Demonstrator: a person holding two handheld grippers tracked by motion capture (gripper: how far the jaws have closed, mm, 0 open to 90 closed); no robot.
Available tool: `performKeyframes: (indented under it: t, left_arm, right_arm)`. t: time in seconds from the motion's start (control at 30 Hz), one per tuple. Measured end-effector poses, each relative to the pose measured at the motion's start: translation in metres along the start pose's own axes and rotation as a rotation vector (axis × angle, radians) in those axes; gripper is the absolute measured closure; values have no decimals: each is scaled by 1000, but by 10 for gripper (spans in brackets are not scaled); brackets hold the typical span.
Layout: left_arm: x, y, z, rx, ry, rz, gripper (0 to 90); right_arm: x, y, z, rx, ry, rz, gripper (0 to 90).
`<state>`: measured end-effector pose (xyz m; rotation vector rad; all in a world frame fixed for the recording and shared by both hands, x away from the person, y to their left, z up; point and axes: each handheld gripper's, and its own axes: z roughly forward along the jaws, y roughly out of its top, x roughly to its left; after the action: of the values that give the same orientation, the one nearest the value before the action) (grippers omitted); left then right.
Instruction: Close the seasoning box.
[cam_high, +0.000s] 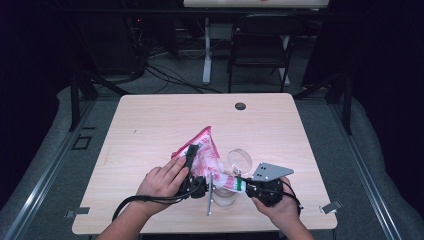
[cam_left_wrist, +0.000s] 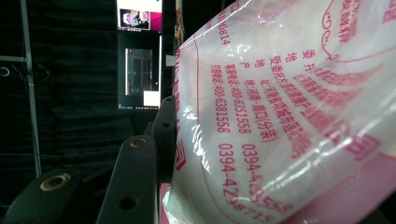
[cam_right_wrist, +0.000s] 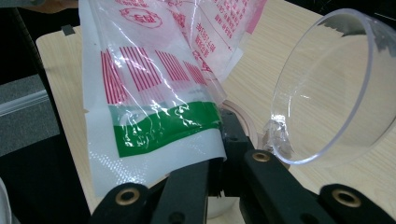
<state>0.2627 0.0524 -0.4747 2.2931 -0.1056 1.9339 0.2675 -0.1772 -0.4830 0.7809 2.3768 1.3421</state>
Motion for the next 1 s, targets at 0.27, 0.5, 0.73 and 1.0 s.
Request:
performKeyframes:
  t: [0.27,0.5,0.73,1.0]
  left_arm:
    - [0,0,0,0,-2,2,607]
    - [0,-1,1,-9,4,7,607]
    - [0,0,1,0,-5,7,608]
    - [0,0,0,-1,-3,12,608]
  right_arm:
    - [-1,-1,1,-1,-8,1,900]
    - [0,0,0,3,-19,3,900]
    - [-1,0,-1,8,-27,2,900]
    - [-3,-1,-1,9,-32,11,900]
